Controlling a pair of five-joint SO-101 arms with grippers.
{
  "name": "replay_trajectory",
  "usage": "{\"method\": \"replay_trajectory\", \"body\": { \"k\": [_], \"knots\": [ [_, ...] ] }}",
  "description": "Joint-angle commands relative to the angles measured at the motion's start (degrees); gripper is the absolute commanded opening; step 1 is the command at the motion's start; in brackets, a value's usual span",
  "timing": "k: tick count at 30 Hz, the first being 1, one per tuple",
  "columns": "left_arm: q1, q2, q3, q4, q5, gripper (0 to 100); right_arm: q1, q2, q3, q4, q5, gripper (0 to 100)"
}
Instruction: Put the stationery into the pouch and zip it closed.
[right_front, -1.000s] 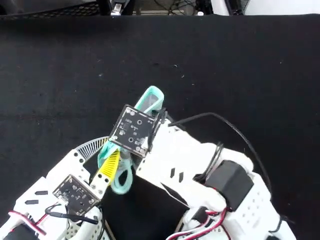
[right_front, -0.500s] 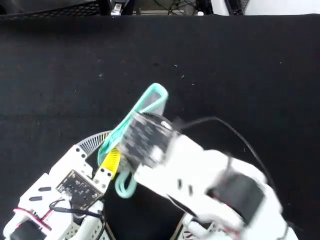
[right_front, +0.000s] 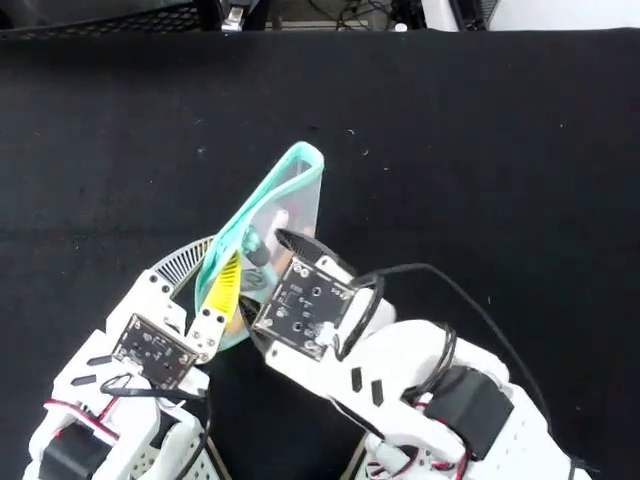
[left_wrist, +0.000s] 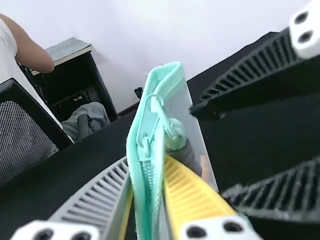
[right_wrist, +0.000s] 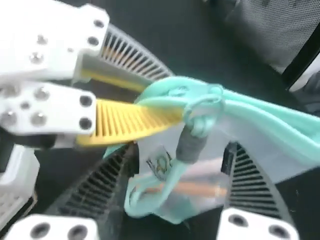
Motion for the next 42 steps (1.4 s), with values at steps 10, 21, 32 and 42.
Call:
{"method": "replay_trajectory", "body": {
  "k": [10,21,32,42],
  "knots": [
    [0.4,-0.3,-0.6,1.1,4.5,3,5.2,-0.1,7.9,-15.9,-0.7,27.6],
    [0.4,-0.3,-0.6,1.7,4.5,3,6.4,0.0,13.8,-27.3,-0.7,27.5],
    [4.4,-0.3,0.0,3.5,4.1,3,11.5,-0.7,16.2,-31.5,-0.7,5.8],
    [4.4,-0.2,0.0,3.6,4.1,3,8.6,-0.7,11.1,-24.9,-0.7,16.2]
  ]
}}
